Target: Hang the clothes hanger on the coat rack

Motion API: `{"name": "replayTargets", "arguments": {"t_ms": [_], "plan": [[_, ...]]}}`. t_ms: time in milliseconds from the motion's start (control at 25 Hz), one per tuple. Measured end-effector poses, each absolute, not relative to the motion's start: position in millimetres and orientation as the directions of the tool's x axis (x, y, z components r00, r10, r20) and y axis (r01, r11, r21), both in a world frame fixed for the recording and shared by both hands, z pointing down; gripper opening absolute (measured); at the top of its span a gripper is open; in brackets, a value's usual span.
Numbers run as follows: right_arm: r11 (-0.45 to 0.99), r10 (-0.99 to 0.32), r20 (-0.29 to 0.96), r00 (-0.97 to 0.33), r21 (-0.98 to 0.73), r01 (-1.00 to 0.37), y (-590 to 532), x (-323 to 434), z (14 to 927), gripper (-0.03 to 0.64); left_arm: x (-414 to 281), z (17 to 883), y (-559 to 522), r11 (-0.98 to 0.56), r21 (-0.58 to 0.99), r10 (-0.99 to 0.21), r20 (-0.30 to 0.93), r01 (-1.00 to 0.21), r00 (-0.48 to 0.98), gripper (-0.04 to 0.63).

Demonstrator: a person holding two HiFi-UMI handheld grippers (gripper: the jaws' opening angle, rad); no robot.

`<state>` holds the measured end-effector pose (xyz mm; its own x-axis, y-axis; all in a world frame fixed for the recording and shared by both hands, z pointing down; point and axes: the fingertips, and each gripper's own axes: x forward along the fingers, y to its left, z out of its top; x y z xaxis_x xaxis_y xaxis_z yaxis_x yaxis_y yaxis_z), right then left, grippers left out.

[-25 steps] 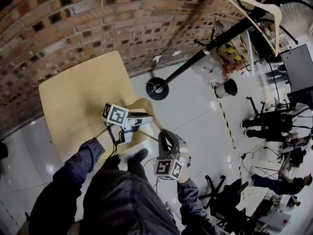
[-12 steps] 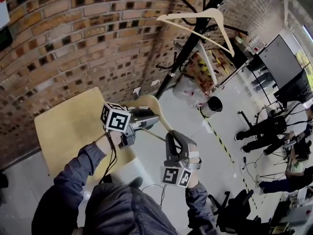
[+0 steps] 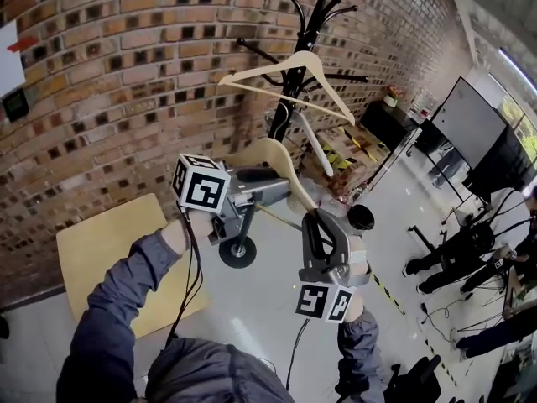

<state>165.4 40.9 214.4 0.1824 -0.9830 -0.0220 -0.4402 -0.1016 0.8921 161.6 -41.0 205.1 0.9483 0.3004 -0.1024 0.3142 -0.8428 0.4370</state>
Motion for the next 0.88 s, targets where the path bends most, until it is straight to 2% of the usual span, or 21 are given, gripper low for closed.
{"name": "replayTargets", "arguments": {"t_ms": [160, 480, 680, 880], "plan": [[-0.108, -0.987, -0.048, 0.153, 0.905, -0.411, 34, 190, 219, 0.086, 183, 207, -48, -0.864, 0.398, 0.283, -0.121, 0.307, 0.952, 0.094], [-0.082, -0.993, -0.035, 0.111, 0.889, -0.451, 20, 179, 214, 0.085, 170, 202, -63, -0.872, 0.424, 0.235, -0.074, 0.244, 0.969, 0.097], [-0.035, -0.995, 0.012, 0.098, 0.889, -0.457, -7, 187, 269, 0.084, 177, 259, -88, -0.841, 0.486, 0.237, -0.066, 0.238, 0.969, 0.097], [0.041, -0.984, 0.115, 0.135, 0.887, -0.460, -27, 182, 344, 0.084, 175, 345, -112, -0.774, 0.586, 0.266, -0.042, 0.239, 0.963, 0.097]]}}
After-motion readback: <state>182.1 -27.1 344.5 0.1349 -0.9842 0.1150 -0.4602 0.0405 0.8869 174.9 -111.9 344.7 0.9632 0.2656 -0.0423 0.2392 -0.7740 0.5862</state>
